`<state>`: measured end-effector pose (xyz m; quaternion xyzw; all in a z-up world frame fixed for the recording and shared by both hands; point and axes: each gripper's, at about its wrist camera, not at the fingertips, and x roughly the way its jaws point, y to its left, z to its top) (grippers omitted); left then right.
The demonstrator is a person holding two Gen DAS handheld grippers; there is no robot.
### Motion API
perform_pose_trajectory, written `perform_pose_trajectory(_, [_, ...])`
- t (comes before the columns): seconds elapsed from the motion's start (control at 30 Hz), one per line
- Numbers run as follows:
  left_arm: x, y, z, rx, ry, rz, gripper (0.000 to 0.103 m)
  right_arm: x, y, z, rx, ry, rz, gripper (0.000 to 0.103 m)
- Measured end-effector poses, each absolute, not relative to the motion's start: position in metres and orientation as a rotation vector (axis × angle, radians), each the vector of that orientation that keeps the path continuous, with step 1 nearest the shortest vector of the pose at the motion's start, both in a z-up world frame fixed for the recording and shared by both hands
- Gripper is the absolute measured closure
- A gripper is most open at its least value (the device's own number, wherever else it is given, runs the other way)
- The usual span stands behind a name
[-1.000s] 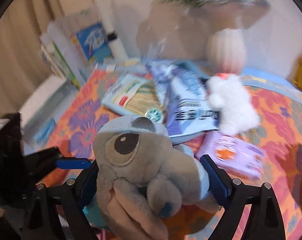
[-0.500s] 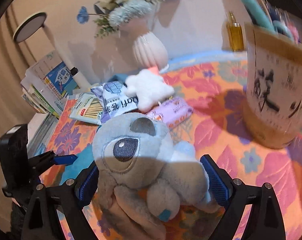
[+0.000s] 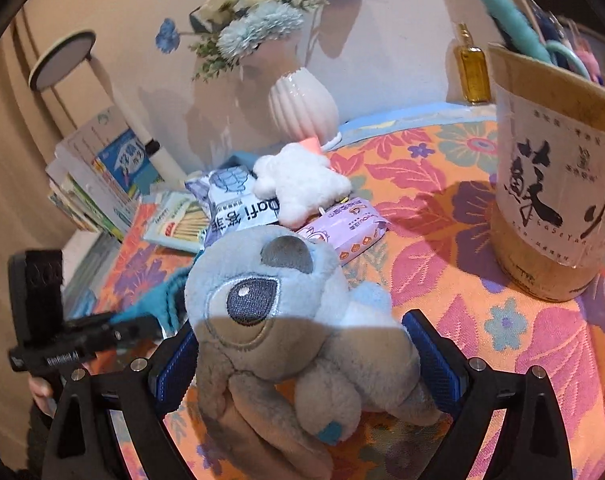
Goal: Organize soft objects
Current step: 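Grasp the teal drawstring pouch with the left tool while the right tool holds the plush, then carry the plush and teal pouch to the glass bowl and release both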
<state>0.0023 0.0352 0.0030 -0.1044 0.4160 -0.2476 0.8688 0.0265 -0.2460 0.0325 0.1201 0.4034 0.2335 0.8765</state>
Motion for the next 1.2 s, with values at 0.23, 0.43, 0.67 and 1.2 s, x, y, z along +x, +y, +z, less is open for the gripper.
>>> perform_pose_trajectory(0.23, [-0.016,0.045,0.033,-0.276,0.753,-0.484,0.092,0.02,-0.251,0.039,0.257,0.792,0.479,0.008])
perform_pose_trajectory(0.43, [-0.039,0.03,0.088,-0.25,0.626,-0.517,0.092,0.003,-0.267,0.054,0.334,0.729,0.452,0.008])
perform_pose_trajectory(0.67, [-0.057,-0.013,0.141,-0.184,0.519,-0.586,0.092,-0.029,-0.304,0.103,0.42,0.611,0.463,0.026])
perform_pose_trajectory(1.2, [-0.061,-0.087,0.145,-0.117,0.584,-0.621,0.092,-0.012,-0.285,0.022,0.243,0.981,0.448,0.0])
